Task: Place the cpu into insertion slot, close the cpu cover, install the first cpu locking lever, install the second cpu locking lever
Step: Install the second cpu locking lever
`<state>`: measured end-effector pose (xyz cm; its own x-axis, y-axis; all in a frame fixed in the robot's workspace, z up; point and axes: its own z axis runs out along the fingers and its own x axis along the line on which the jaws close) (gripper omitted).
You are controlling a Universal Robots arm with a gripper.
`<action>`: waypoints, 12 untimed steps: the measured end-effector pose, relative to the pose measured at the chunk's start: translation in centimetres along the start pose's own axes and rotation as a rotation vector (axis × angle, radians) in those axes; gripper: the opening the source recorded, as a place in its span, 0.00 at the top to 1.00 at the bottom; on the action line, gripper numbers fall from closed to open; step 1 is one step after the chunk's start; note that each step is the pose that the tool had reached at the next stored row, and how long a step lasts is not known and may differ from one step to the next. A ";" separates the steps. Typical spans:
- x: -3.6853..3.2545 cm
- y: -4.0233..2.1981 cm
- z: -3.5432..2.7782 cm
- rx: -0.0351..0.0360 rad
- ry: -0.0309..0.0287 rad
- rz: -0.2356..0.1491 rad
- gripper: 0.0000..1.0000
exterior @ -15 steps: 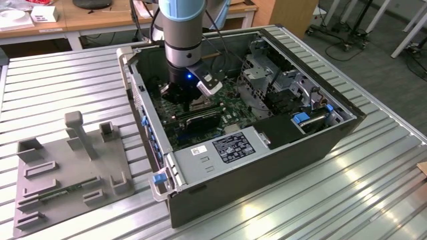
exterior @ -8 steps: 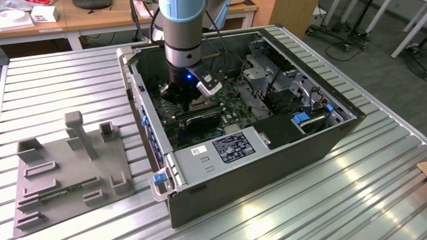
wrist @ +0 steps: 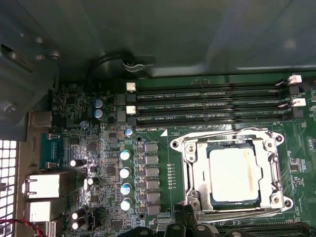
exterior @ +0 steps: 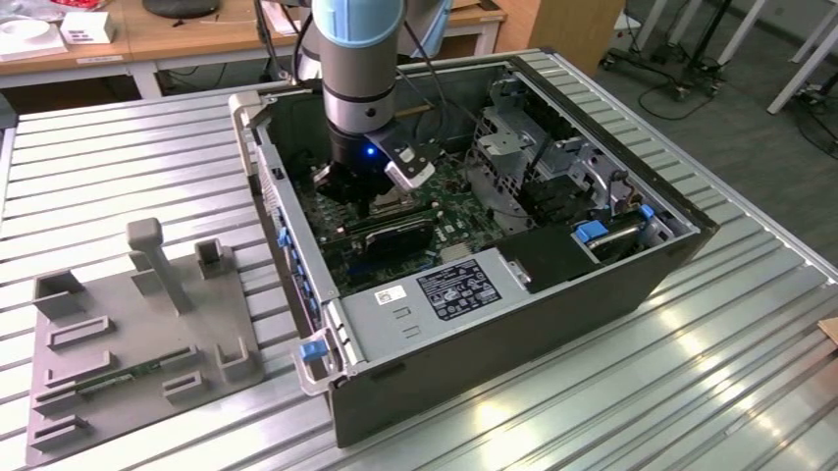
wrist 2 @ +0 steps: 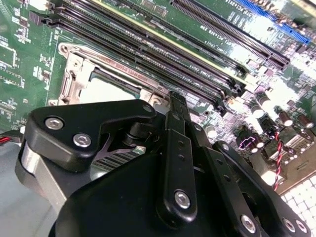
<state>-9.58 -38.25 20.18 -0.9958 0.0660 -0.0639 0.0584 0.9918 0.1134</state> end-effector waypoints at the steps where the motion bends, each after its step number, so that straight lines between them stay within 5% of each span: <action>1: 0.02 -0.01 0.03 -0.0003 0.0000 0.000 0.90; 12: 0.35 -0.07 0.42 -0.0004 0.0000 0.000 0.90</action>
<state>-9.90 -38.25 19.74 -0.9958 0.0660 -0.0638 0.0585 0.9918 0.1138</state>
